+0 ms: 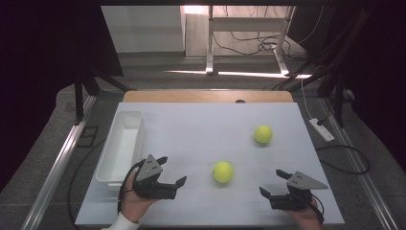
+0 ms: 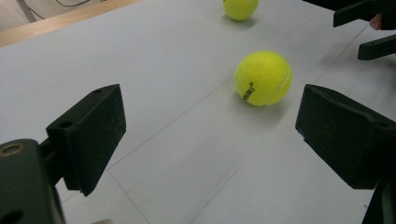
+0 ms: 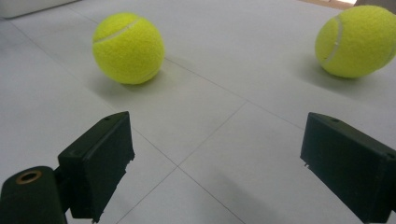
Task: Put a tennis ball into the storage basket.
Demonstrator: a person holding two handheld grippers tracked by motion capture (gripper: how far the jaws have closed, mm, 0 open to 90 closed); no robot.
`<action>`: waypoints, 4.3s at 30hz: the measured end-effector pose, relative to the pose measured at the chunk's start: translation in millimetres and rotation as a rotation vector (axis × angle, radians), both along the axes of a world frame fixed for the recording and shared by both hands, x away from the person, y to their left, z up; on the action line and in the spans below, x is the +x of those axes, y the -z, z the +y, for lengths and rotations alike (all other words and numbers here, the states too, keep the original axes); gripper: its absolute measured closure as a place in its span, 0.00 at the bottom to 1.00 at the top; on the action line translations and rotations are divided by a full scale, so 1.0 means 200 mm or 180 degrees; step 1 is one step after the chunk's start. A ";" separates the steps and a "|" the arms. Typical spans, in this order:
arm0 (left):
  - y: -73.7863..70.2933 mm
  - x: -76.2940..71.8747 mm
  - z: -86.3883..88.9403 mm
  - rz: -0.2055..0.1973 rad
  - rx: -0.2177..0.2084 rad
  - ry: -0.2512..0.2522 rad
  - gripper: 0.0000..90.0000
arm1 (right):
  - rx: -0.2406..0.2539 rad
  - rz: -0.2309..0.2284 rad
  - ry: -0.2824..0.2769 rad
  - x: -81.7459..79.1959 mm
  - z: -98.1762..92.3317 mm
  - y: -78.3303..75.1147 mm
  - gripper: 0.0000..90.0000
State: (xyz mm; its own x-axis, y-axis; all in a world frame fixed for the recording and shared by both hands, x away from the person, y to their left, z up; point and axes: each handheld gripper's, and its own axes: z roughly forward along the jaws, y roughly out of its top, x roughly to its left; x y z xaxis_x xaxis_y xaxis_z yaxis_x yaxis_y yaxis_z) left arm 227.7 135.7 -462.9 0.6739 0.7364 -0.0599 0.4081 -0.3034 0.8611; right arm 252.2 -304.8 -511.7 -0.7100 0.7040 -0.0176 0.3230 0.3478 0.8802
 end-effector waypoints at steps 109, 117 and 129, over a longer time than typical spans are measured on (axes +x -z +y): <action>0.07 0.30 -0.49 0.0405 0.0222 0.0660 0.09 | -0.0039 0.0006 0.0021 0.00 -0.01 0.01 0.10; 0.09 0.31 -0.53 0.0450 0.0265 0.0708 0.09 | -0.0036 0.0004 0.0022 0.00 -0.01 0.01 0.10; 0.10 0.34 -0.56 0.0519 0.0290 0.0730 0.09 | -0.0029 0.0008 0.0025 0.00 -0.01 0.01 0.10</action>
State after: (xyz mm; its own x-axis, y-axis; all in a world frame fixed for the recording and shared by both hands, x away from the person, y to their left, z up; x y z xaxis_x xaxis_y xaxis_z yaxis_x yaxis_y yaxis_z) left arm 295.1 23.9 -483.8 0.8102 0.5734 -0.1218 0.4508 -0.4767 0.7547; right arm 252.9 -307.0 -513.4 -0.7045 0.7094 -0.0224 0.3279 0.3533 0.8761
